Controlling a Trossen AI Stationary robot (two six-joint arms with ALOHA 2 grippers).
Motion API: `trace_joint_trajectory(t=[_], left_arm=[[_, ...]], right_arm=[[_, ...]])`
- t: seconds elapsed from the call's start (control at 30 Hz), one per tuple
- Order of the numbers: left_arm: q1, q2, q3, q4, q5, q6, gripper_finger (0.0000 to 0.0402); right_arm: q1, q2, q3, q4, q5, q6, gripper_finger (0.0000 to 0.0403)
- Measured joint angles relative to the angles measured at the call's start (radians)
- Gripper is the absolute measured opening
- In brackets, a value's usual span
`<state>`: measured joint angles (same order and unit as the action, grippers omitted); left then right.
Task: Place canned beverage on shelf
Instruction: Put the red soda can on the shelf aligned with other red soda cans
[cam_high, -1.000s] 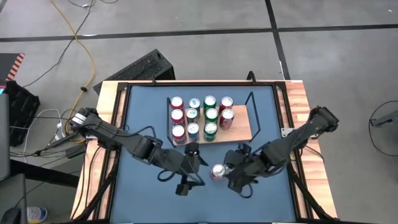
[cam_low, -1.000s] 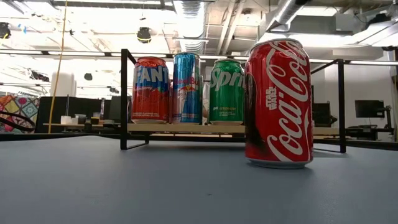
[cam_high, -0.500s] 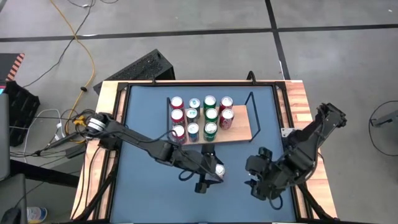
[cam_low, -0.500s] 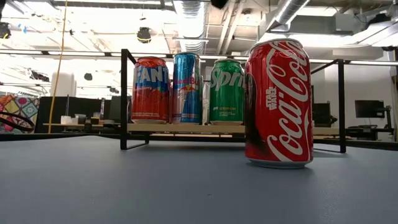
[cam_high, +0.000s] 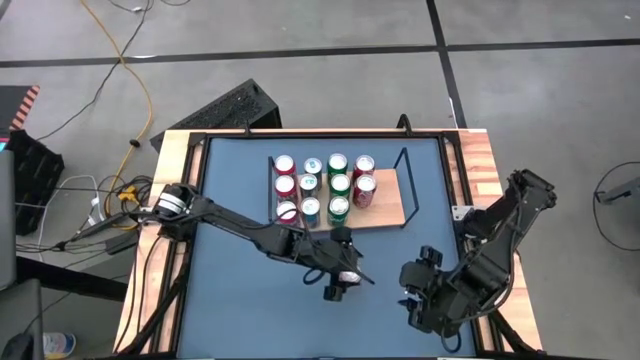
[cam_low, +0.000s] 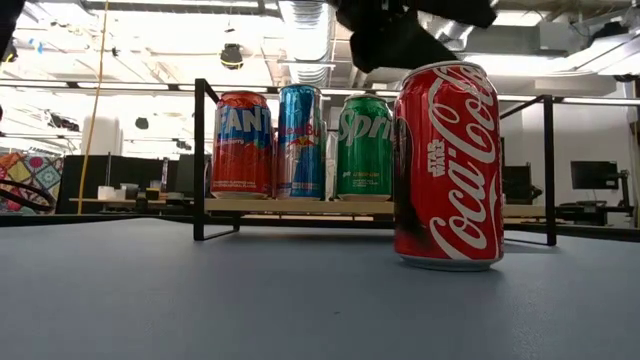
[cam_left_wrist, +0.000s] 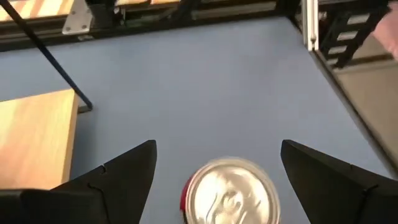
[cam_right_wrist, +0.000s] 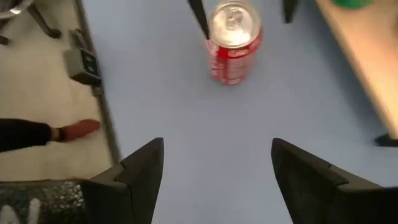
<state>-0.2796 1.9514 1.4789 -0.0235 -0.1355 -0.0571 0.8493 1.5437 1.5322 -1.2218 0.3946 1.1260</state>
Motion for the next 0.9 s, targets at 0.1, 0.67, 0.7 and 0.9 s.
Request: trace_joint_trajectory(t=[0.1, 0.67, 0.7, 0.9], left_arm=[[0.006, 0.000, 0.000, -0.044, 0.002, 0.008, 0.0329], [-0.009, 0.062, 0.000, -0.072, 0.018, -0.006, 0.0322], [-0.009, 0.061, 0.000, -0.073, 0.018, -0.007, 0.0315], [-0.009, 0.060, 0.000, -0.071, 0.015, -0.041, 0.0276]], right_arm=[[0.001, 0.015, 0.001, -0.008, 0.000, 0.001, 0.0282], [0.019, 0.034, 0.001, -0.011, -0.008, 0.027, 0.0282], [0.019, 0.033, 0.001, -0.011, -0.007, 0.028, 0.0282], [0.020, 0.033, 0.001, -0.020, -0.007, 0.046, 0.0282]])
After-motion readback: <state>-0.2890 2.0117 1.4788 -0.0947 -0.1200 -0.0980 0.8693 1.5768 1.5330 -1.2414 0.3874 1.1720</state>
